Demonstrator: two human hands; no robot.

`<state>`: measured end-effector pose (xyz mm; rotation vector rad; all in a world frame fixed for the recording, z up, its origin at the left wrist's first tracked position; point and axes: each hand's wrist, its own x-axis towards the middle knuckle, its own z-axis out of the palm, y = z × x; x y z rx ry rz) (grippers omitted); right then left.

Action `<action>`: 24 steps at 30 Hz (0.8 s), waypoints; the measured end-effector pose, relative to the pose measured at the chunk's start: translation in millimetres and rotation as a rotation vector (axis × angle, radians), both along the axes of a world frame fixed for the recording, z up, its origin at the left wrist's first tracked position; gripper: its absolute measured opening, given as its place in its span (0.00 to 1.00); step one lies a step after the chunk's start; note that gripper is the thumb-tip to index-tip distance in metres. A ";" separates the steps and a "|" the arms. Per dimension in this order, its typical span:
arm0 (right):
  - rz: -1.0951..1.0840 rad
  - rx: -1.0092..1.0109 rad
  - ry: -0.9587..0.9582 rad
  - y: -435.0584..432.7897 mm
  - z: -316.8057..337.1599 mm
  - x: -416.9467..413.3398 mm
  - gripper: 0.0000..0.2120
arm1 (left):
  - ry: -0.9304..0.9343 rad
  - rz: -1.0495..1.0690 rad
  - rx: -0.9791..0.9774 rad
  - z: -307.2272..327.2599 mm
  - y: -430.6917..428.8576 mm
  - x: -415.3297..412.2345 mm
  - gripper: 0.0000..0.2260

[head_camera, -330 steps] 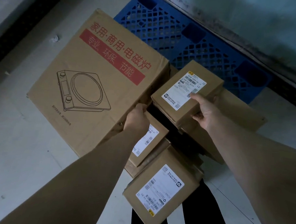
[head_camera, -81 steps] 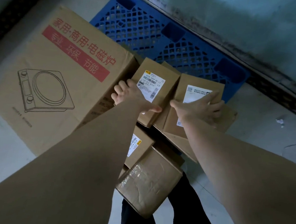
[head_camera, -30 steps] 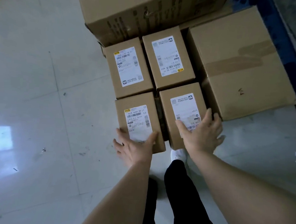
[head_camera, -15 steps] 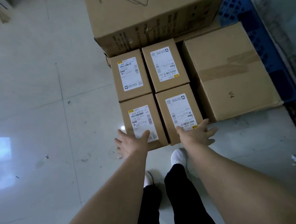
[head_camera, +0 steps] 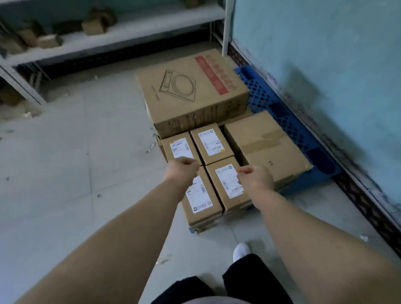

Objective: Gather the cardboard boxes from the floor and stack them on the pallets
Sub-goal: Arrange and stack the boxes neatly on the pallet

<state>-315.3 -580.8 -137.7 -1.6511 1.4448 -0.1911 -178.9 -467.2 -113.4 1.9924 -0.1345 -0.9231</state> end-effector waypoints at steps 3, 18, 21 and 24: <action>0.006 -0.033 -0.040 4.8 31.5 -17.3 0.09 | -0.016 -0.031 -0.035 30.7 4.8 -0.2 0.04; 0.122 -0.133 -0.052 -100.4 98.2 -67.0 0.09 | 0.035 -0.021 -0.118 80.7 -92.3 -61.6 0.09; 0.144 -0.131 -0.020 -144.9 89.0 -98.1 0.10 | 0.078 0.037 -0.106 66.5 -133.3 -86.7 0.13; 0.177 -0.099 -0.004 -198.6 84.3 -131.5 0.11 | 0.111 0.050 -0.053 55.6 -178.3 -119.0 0.16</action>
